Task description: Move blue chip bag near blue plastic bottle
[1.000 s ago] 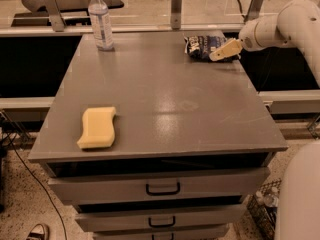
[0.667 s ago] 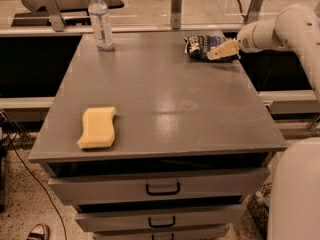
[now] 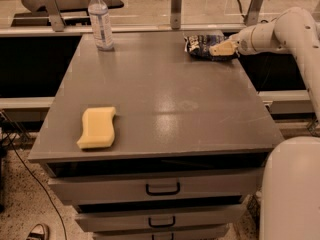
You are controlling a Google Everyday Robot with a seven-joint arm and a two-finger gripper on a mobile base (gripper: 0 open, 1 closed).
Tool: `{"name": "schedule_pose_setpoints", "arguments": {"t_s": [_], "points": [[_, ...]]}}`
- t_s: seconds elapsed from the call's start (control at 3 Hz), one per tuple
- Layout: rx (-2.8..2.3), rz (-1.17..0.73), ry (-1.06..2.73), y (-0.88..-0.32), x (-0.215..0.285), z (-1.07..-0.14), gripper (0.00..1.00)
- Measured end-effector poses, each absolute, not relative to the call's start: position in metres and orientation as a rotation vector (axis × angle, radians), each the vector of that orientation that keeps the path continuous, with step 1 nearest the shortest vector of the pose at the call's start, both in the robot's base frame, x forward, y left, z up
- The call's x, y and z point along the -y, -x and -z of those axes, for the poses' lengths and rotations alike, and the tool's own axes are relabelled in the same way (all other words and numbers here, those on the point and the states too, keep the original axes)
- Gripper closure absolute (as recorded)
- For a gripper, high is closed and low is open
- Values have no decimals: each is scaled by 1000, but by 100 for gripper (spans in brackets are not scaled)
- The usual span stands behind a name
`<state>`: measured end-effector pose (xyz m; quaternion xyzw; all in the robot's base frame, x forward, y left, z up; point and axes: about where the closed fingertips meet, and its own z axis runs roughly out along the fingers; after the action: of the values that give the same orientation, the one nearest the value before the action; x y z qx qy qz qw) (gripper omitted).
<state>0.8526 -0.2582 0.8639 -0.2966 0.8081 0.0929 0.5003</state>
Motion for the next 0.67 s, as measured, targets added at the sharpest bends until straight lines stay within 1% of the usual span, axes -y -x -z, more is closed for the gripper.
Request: {"name": "schedule_pose_setpoints", "arguments": {"t_s": [0.67], "points": [[-1947, -285, 723, -845, 250, -871, 86]]}}
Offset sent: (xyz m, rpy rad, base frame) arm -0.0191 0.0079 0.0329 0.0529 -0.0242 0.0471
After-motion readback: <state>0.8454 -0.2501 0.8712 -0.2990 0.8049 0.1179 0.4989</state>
